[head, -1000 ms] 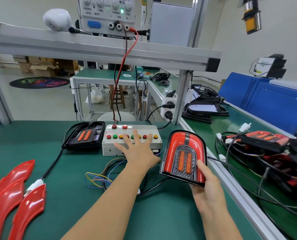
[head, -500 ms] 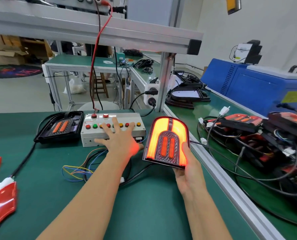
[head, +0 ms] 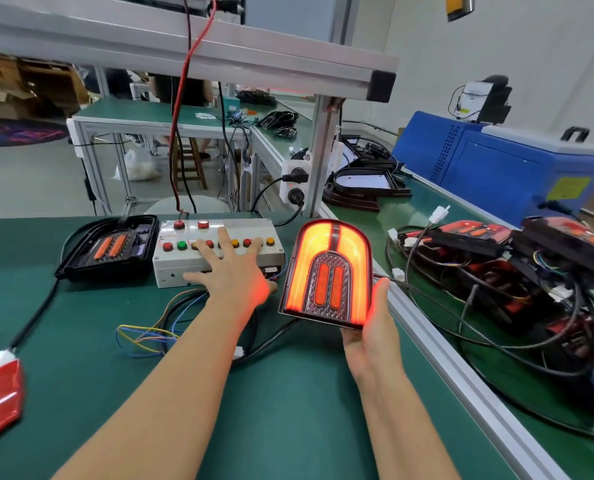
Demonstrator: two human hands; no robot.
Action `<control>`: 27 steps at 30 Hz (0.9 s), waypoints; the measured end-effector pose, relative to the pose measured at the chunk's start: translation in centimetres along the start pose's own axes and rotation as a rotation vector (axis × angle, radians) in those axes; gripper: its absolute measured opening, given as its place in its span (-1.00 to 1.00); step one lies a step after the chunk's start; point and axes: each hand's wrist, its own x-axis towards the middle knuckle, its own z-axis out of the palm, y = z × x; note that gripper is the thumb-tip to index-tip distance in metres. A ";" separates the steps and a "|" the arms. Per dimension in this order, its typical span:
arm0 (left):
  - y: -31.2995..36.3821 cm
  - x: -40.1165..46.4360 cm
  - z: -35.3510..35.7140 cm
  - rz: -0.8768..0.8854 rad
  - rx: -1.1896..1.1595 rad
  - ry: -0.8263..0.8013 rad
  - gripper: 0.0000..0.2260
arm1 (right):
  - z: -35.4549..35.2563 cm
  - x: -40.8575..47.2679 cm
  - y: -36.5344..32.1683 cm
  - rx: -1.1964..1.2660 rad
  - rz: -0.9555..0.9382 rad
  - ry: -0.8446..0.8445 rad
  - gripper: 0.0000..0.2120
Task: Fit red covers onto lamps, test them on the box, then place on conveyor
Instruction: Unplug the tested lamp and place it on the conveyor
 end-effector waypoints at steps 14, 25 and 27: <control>0.0 0.1 0.3 -0.001 0.016 0.025 -0.25 | -0.2 0.5 0.1 -0.003 -0.028 -0.021 -0.59; 0.2 0.0 0.3 -0.003 0.024 0.060 -0.29 | -0.1 0.3 0.1 -0.017 -0.040 -0.029 -0.56; 0.2 -0.1 0.2 -0.002 0.024 0.069 -0.30 | -0.1 0.4 0.1 -0.015 -0.038 -0.028 -0.57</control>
